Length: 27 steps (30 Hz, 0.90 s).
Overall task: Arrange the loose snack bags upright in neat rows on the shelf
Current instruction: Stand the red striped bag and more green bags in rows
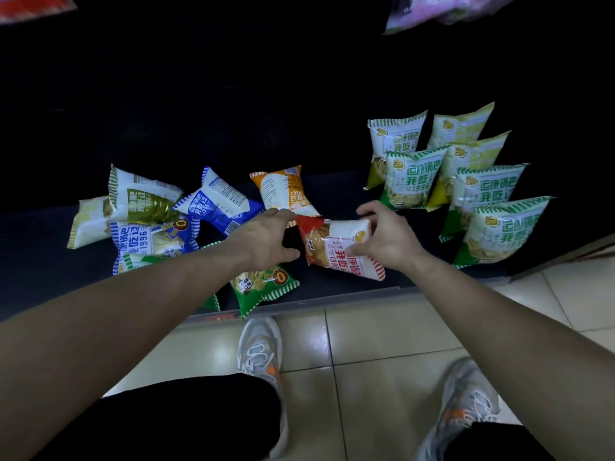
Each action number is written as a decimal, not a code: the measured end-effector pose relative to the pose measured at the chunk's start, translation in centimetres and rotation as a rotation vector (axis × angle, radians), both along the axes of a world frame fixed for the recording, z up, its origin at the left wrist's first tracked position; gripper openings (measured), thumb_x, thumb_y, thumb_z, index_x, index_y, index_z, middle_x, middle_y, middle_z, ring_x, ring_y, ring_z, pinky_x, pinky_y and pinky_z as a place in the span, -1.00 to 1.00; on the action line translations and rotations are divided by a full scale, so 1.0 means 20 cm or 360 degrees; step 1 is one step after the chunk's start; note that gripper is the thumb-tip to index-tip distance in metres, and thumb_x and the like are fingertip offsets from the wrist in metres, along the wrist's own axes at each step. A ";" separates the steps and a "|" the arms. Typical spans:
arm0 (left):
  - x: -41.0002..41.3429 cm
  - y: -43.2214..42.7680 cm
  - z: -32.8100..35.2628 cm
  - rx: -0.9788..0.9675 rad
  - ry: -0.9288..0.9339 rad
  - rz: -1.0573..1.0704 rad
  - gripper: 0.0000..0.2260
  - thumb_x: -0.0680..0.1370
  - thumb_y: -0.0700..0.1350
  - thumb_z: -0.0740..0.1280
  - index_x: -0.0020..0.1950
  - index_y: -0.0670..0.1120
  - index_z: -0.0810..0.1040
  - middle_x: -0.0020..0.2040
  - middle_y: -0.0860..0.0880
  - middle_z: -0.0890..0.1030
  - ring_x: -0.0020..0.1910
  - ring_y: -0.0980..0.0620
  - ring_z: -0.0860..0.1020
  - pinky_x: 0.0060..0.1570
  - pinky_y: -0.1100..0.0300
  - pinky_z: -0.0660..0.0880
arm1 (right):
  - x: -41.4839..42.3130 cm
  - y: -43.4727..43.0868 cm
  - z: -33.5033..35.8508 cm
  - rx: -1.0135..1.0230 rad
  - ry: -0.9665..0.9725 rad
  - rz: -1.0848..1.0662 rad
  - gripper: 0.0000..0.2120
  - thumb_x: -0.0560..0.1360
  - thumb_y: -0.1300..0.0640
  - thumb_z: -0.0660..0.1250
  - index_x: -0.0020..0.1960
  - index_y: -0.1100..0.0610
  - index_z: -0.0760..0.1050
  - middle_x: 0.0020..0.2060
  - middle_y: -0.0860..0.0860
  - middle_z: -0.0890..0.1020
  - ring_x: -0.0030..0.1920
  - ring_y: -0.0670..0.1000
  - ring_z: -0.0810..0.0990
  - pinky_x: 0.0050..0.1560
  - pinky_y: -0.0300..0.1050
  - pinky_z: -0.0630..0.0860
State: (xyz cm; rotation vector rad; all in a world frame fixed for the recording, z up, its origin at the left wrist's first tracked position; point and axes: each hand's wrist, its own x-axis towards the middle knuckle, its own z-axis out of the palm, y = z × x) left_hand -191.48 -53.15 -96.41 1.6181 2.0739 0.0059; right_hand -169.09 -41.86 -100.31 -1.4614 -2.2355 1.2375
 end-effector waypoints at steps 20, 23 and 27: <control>-0.01 0.03 0.02 0.0347 -0.0021 0.0014 -0.89 0.56 -0.06 0.39 0.06 0.09 0.62 0.01 0.07 0.61 -0.11 0.08 0.53 -0.18 0.18 0.45 | -0.14 -0.08 -0.01 0.0277 -0.0200 0.0411 -0.44 0.34 -0.12 0.56 0.29 -0.07 0.49 0.06 -0.10 0.58 0.02 -0.05 0.57 -0.05 -0.07 0.53; -0.03 0.02 0.02 0.0215 -0.0003 0.0032 -0.79 0.51 0.02 0.42 0.12 0.12 0.53 0.07 0.04 0.59 -0.07 0.05 0.53 -0.15 0.12 0.50 | -0.10 -0.07 -0.01 0.0077 -0.0069 0.0382 -0.53 0.41 0.01 0.55 0.28 -0.07 0.53 0.00 -0.12 0.66 -0.01 -0.09 0.64 -0.04 -0.10 0.60; 0.04 0.04 0.02 0.0054 0.0030 -0.0020 -0.53 0.41 0.07 0.52 0.18 0.09 0.36 0.06 0.05 0.53 -0.05 0.02 0.52 -0.19 0.14 0.44 | -0.12 -0.07 0.04 0.0086 -0.0047 0.0386 -0.57 0.42 0.07 0.55 0.26 -0.03 0.56 -0.02 -0.07 0.68 -0.06 -0.09 0.66 -0.06 -0.12 0.62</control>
